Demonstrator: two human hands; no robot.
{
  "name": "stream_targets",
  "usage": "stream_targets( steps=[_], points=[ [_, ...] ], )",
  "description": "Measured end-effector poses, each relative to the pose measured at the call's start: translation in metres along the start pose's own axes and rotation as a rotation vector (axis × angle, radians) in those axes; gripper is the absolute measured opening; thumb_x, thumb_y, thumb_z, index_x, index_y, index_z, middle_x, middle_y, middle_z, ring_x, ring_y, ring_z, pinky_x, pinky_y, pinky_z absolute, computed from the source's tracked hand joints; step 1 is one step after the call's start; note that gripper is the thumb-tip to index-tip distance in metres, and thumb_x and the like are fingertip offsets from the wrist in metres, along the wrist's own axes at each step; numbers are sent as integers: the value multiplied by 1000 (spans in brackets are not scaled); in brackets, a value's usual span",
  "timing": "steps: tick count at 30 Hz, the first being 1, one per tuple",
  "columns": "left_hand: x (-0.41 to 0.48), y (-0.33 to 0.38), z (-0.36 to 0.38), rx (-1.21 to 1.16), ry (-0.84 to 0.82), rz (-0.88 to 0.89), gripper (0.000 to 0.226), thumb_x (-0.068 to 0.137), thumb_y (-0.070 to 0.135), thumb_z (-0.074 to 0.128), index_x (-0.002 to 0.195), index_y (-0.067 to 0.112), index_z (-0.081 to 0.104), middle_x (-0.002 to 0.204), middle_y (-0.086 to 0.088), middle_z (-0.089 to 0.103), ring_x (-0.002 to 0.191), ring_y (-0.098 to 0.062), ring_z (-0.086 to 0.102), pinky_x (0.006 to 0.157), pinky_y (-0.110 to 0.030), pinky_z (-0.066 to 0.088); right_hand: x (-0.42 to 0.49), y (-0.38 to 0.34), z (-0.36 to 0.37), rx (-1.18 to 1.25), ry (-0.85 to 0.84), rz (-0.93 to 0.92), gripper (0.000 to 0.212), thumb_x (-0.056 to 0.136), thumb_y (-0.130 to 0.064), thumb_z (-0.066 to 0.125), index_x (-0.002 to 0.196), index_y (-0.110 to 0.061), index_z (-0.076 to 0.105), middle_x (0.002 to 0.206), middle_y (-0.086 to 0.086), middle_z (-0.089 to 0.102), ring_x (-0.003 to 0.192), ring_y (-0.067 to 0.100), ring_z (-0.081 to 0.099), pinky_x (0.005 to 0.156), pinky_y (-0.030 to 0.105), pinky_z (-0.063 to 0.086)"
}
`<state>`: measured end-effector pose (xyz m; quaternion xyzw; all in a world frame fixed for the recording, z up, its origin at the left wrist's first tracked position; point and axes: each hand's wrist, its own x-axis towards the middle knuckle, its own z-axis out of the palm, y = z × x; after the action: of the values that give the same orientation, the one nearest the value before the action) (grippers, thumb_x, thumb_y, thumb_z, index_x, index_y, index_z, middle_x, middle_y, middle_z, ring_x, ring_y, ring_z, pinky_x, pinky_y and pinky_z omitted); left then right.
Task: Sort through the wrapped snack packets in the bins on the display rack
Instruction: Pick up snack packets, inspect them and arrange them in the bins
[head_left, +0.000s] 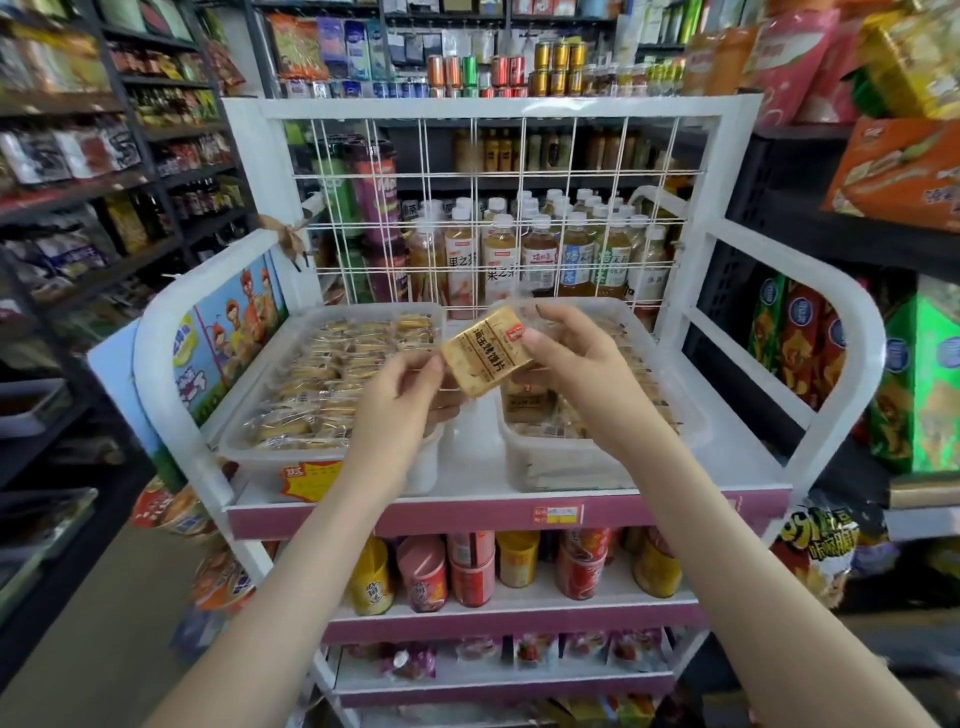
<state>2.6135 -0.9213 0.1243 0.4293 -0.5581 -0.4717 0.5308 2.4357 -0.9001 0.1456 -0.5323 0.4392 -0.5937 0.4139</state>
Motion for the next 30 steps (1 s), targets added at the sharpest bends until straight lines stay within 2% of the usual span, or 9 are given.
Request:
stream_targets(
  steps=[5,11,14,16,18,22,25,28,30],
  points=[
    [-6,-1,-37,-41,52,-66,12,97,16,55,100,10,64,95,-8,73,79,-21,72,70,-32,60,0,7,31,73,-104,40,17,100,-18,46,110,-11,57,98,14,65,80,21,66,63,23,53],
    [-23,0,-78,-68,80,-46,14,100,9,47,91,10,58,82,-2,69,64,-11,67,58,-24,56,2,25,68,42,-222,-8,23,100,-15,45,116,-1,52,97,12,63,80,19,63,70,33,54],
    [-33,2,-101,57,69,1,15,101,7,43,87,7,47,85,-5,67,69,-15,68,60,-28,57,2,31,90,18,-267,-17,21,101,-11,42,115,1,53,96,13,62,82,17,63,71,29,56],
    [-40,1,-118,116,89,14,14,102,7,42,88,4,44,82,-7,64,68,-17,67,59,-27,56,0,31,108,14,-253,14,18,101,-4,39,102,-3,57,91,13,62,80,19,64,67,25,56],
    [-48,2,-136,145,130,3,13,102,7,42,90,1,43,76,-6,61,62,-15,66,56,-26,54,-2,34,127,-77,-222,14,22,100,-4,41,84,-10,55,85,16,64,75,23,68,61,26,56],
    [-69,1,-167,142,184,-28,18,102,2,39,85,7,43,73,-7,62,58,-17,66,53,-25,54,-5,45,158,-511,-205,-224,20,98,-9,47,81,-1,53,66,7,58,58,23,57,57,37,46],
    [-83,1,-184,149,223,-41,22,102,1,37,83,8,44,70,-4,65,58,-17,68,54,-24,55,-8,49,179,-526,-235,-334,20,97,-7,47,78,-10,51,67,3,56,60,17,49,59,33,37],
    [-95,2,-203,197,320,-51,24,102,1,36,81,9,42,74,-8,63,58,-18,67,55,-26,57,-14,53,202,-465,-299,-321,23,98,-8,45,78,-17,50,66,-7,53,63,5,48,57,15,35],
    [-104,0,-214,222,370,-54,24,103,2,37,81,9,41,77,-13,59,57,-18,67,57,-28,58,-18,57,216,-414,-355,-290,28,99,-9,43,75,-22,46,65,-9,47,61,1,45,56,15,32]
  ],
)
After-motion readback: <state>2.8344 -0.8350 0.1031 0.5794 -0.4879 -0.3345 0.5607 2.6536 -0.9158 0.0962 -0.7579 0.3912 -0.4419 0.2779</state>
